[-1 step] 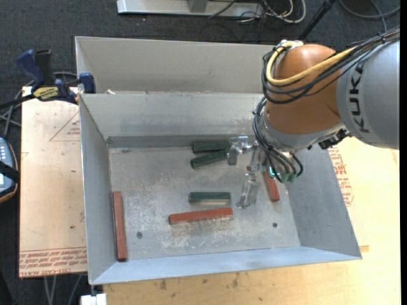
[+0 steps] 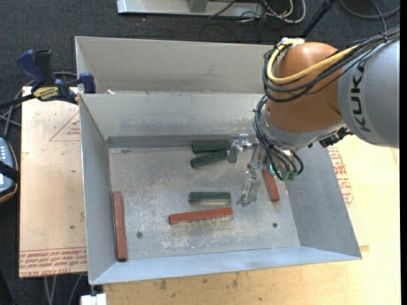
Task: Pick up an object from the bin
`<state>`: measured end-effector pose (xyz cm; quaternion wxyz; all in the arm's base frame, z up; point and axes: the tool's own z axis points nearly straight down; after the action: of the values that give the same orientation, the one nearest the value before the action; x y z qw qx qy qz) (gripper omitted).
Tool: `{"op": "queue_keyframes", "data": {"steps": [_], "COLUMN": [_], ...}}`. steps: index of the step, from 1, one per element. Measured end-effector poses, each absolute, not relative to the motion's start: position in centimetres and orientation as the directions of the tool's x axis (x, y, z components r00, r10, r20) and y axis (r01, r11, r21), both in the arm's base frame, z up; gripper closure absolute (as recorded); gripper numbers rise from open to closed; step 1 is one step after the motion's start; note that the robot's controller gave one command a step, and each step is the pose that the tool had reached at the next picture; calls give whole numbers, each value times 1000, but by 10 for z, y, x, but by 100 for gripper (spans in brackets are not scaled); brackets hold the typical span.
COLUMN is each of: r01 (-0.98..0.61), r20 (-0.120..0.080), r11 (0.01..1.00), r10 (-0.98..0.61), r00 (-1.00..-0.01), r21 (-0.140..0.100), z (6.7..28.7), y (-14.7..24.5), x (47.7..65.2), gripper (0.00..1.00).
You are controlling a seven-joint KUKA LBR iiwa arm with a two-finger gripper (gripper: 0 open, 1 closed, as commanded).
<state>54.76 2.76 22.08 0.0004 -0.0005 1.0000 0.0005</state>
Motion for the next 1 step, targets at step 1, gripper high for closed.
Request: {"op": "queue_keyframes", "data": {"steps": [1], "r01": [89], "r20": [-5], "r11": [996], "r10": [89], "r00": [-996], "r21": [2], "z": [182], "y": [36], "x": [550], "gripper": [0]}}
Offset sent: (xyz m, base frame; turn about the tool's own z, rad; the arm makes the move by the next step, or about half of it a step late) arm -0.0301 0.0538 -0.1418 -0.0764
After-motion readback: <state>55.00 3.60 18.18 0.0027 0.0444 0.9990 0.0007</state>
